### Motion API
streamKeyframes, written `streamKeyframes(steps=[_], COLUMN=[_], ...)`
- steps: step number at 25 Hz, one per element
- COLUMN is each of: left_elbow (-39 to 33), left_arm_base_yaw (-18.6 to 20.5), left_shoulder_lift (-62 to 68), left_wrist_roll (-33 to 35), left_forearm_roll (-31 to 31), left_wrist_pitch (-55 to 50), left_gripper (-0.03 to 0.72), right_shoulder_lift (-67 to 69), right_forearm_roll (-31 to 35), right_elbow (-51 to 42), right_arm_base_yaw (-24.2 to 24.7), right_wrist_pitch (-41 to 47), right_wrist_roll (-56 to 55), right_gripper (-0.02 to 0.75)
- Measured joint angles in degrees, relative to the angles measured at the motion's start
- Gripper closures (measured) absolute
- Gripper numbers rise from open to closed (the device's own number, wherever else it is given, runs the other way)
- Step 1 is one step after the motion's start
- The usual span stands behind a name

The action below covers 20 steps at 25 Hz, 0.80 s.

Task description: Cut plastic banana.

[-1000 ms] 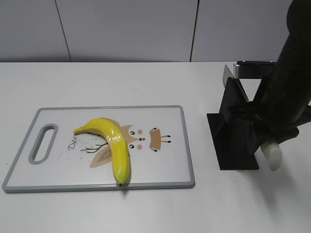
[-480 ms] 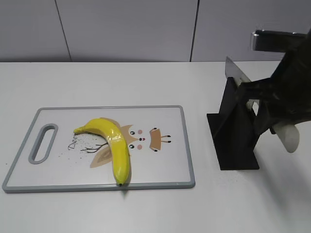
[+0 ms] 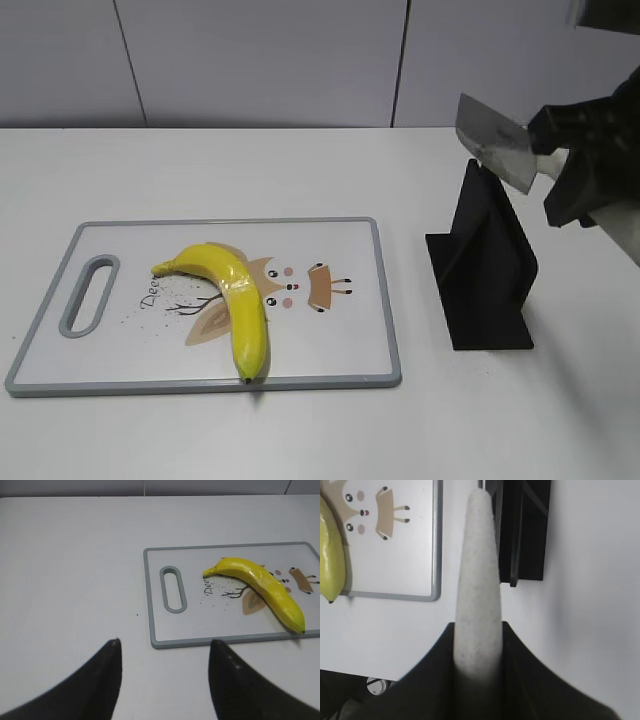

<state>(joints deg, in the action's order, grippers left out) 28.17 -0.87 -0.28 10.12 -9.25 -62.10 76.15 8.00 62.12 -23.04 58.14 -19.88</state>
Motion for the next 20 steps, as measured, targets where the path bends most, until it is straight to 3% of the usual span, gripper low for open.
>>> streamKeyframes(steps=[7,13,20], left_elbow=[0.0,0.5,3.9], left_arm_base_yaw=[0.0,0.0,0.0], left_shoulder_lift=[0.0,3.2,13.9], left_wrist_roll=[0.0,0.7,6.3], left_forearm_roll=[0.0,-0.1,-2.5], left_wrist_pitch=[0.0,1.3,16.5], left_gripper=[0.151,0.155,0.155], right_shoulder_lift=[0.0,0.1,4.1], right_forearm_roll=[0.0,1.3,4.7], right_elbow=[5.3,6.4,6.4], right_arm_base_yaw=[0.0,0.0,0.0], right_wrist_pitch=[-3.5,-12.2,-13.4], right_wrist_roll=[3.8,28.2,43.6], right_gripper=[0.549,0.549,0.549])
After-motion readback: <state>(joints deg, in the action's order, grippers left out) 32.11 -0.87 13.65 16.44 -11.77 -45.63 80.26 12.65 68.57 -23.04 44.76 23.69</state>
